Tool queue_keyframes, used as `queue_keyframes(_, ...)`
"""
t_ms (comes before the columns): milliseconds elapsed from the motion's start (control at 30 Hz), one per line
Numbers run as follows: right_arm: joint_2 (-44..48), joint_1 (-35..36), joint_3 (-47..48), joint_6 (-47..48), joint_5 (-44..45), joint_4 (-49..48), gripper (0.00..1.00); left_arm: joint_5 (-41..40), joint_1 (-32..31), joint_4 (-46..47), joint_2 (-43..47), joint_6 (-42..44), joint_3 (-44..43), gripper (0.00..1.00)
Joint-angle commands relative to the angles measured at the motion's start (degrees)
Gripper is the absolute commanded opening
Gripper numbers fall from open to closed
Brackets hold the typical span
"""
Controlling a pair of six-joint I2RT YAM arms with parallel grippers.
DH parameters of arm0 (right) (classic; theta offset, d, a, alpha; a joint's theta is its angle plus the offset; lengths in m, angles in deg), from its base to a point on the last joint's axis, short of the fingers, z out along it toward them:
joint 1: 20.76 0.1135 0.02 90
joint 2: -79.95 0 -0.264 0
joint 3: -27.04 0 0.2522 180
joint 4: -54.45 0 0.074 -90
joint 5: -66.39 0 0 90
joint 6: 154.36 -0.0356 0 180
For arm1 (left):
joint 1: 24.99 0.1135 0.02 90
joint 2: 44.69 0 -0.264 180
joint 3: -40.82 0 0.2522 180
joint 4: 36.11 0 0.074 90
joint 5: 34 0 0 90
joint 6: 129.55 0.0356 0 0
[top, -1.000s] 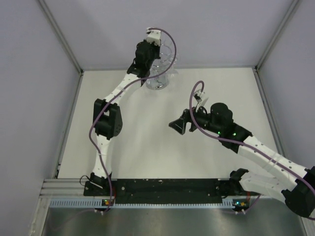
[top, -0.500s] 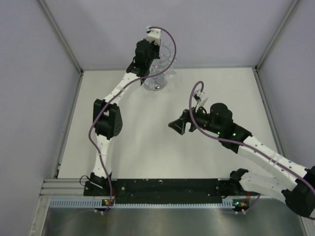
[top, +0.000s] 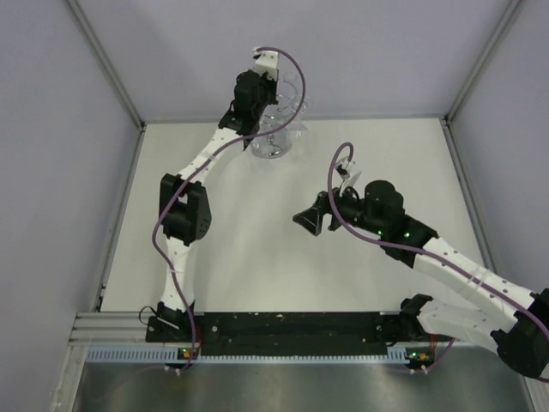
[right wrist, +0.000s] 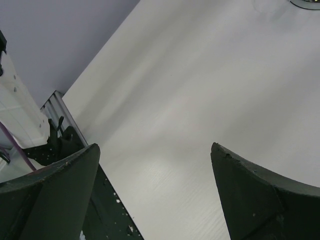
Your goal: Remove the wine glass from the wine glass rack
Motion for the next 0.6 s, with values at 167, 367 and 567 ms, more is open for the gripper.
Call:
queue_keyframes(167,1.51,1.28,1.15,0.69,1.16,-1.48,0.92,-0.59,-1.45,18.62,15.44,-0.54,0.41,0.0)
queue_keyframes(367,2.3,1.72,0.71,0.6,1.69,-1.39,0.92,-1.03,-2.16,17.4,16.5,-0.62,0.76,0.0)
queue_keyframes(567,2.65,2.08,0.36,0.51,2.13,-1.3,0.92,-1.29,-2.95,17.13,18.43,-0.89,2.87,0.0)
